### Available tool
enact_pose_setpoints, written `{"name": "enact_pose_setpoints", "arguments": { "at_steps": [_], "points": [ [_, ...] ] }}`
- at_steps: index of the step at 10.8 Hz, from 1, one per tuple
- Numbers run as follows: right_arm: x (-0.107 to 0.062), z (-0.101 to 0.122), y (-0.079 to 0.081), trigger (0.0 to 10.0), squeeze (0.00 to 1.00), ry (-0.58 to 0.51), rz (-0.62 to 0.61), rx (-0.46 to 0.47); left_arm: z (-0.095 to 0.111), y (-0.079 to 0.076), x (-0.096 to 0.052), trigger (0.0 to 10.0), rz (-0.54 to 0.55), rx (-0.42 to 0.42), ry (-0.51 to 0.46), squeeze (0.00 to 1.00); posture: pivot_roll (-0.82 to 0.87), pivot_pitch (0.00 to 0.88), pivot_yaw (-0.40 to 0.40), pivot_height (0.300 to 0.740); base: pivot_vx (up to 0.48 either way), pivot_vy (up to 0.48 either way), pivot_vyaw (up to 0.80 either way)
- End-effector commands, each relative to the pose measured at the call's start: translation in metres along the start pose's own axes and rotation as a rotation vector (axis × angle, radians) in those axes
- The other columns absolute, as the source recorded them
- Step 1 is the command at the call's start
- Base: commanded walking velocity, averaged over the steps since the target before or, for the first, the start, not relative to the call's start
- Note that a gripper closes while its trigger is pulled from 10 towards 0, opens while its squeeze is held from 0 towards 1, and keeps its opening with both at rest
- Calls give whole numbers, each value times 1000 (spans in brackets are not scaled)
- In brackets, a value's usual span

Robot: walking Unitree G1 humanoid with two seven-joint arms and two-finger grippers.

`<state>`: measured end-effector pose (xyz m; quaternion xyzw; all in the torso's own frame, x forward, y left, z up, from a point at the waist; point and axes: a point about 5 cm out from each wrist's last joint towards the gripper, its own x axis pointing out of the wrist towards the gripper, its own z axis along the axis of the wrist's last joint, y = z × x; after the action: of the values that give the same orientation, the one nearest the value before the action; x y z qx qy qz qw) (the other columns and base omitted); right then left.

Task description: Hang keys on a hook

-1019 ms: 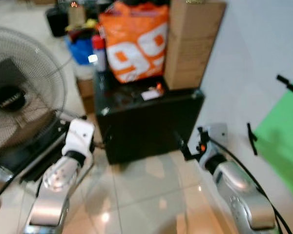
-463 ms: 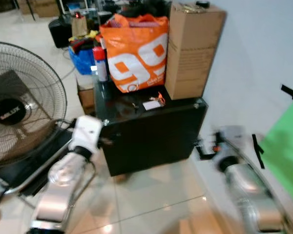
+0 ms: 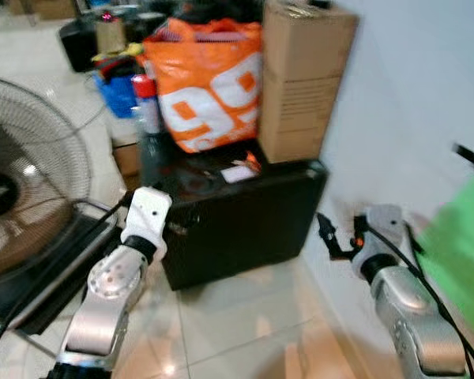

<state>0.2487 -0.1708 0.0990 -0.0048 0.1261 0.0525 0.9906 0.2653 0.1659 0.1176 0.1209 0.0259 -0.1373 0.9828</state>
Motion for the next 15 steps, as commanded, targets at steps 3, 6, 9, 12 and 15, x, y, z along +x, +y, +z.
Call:
{"name": "enact_pose_setpoints", "arguments": {
  "at_steps": [3, 6, 9, 12, 15],
  "points": [
    [3, 5, 9, 10000, 1000, -25, 31, -11, -2, 6, -1, 10000, 11, 11, 4, 0, -67, 0, 8, 740, 328, 0, 0],
    [3, 4, 9, 10000, 1000, -30, 35, -21, -4, 5, -2, 10000, 4, 10, 4, 0, -67, 0, 6, 740, 328, 0, 0],
    [3, 3, 9, 10000, 1000, -17, 32, -25, -4, 4, -2, 10000, 0, 11, 3, 0, -65, 0, 2, 740, 330, 0, 0],
    [3, 3, 10, 10000, 1000, -20, 38, -39, -5, 3, -3, 10000, -5, 12, 2, 0, -66, 0, 2, 740, 328, 0, 0],
    [5, 4, 5, 10000, 1000, -24, 14, -79, -4, 1, 0, 10000, -8, 9, -3, 0, -71, 0, -7, 740, 329, 0, 0]
  ]
}}
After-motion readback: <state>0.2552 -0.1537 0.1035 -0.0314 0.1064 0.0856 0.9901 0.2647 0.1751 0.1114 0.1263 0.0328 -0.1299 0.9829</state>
